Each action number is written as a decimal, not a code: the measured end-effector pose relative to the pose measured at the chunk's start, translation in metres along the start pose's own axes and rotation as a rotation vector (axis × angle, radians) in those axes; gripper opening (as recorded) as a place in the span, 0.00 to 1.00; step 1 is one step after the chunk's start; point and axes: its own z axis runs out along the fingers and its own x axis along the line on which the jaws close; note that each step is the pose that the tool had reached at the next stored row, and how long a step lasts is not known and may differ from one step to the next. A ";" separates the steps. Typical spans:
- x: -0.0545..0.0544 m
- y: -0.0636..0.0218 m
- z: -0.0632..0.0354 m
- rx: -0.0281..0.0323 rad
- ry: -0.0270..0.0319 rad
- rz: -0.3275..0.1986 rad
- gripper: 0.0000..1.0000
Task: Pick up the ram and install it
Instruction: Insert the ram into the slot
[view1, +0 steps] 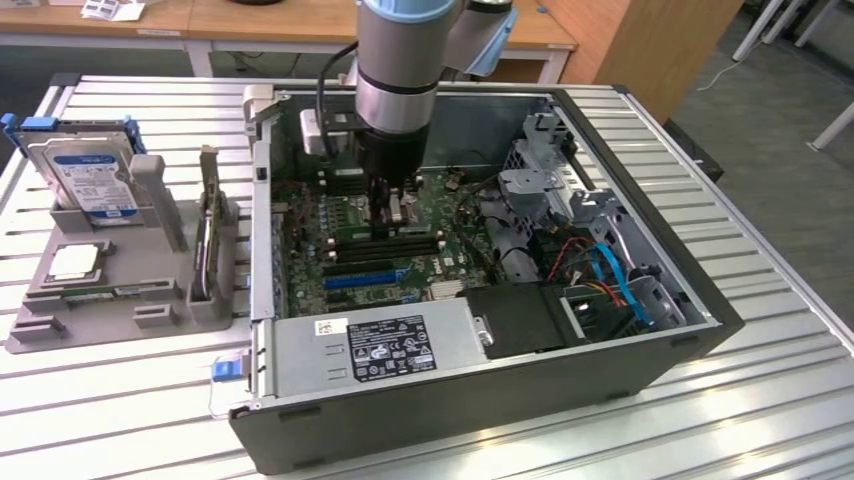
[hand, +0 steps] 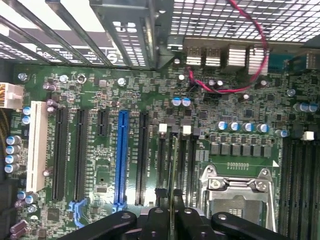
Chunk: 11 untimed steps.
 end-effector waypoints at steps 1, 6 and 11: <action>0.000 0.0000 0.0000 0.0000 0.0000 0.000 0.14; 0.000 0.0000 0.0015 0.0000 0.0001 0.000 0.14; 0.000 -0.0002 0.0044 -0.0072 -0.0002 0.000 0.14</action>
